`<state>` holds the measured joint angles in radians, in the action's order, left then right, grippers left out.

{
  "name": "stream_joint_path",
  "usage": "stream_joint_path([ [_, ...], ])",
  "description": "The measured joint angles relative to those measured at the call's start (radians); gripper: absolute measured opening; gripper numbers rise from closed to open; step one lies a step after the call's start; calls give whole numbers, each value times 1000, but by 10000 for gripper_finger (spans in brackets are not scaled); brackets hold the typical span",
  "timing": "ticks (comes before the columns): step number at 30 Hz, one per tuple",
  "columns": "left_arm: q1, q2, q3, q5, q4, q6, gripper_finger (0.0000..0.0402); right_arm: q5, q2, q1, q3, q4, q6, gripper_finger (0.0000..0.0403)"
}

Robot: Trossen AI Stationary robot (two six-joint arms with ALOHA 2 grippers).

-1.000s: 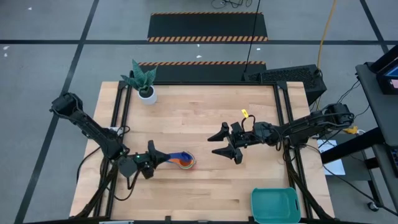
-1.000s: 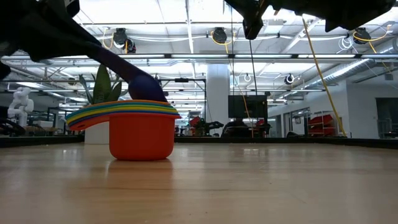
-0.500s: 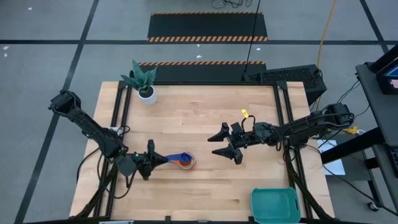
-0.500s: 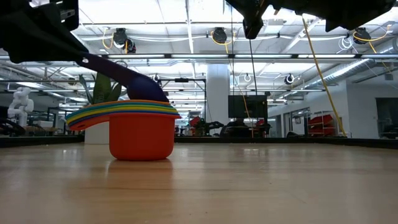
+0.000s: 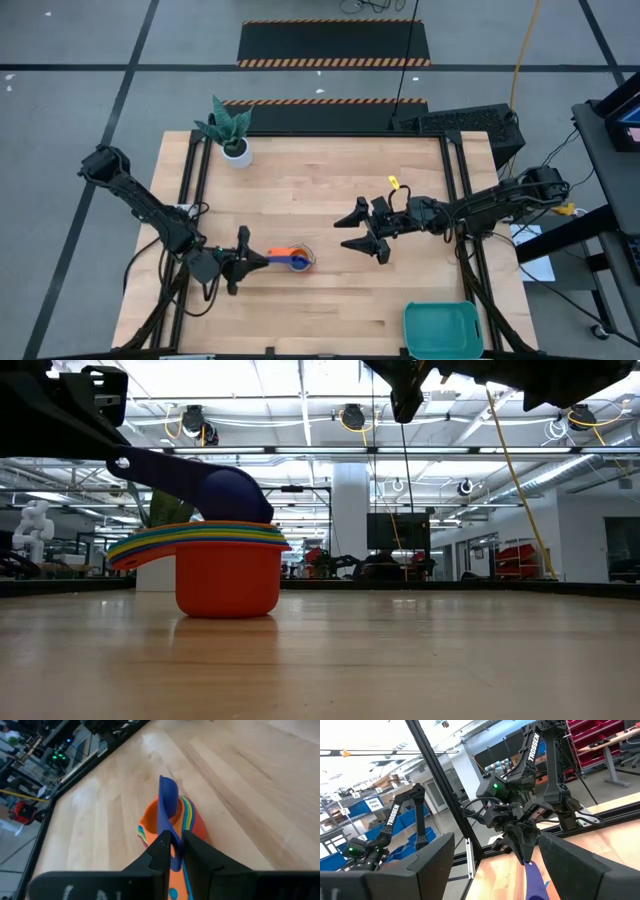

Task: Nest measuring cups in basket
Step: Stack the dark blue measuring cup on top of the orange measuring cup

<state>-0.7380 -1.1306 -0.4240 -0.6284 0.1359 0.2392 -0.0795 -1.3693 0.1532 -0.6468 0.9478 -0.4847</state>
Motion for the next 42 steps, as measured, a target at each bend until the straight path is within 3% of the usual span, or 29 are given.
stream_joint_path([
  [10,0,0,0,-88,-12,62,49,0,0,0,0,-3,3,282],
  [22,3,0,0,-90,-8,-53,161,0,0,0,0,-3,3,281],
  [31,78,0,-40,-134,-8,-211,177,0,0,0,0,-27,18,281],
  [34,117,0,-101,-88,-43,-265,177,0,0,0,0,-47,19,281],
  [42,228,-11,-253,126,-343,-417,191,0,0,0,1,-70,18,281],
])
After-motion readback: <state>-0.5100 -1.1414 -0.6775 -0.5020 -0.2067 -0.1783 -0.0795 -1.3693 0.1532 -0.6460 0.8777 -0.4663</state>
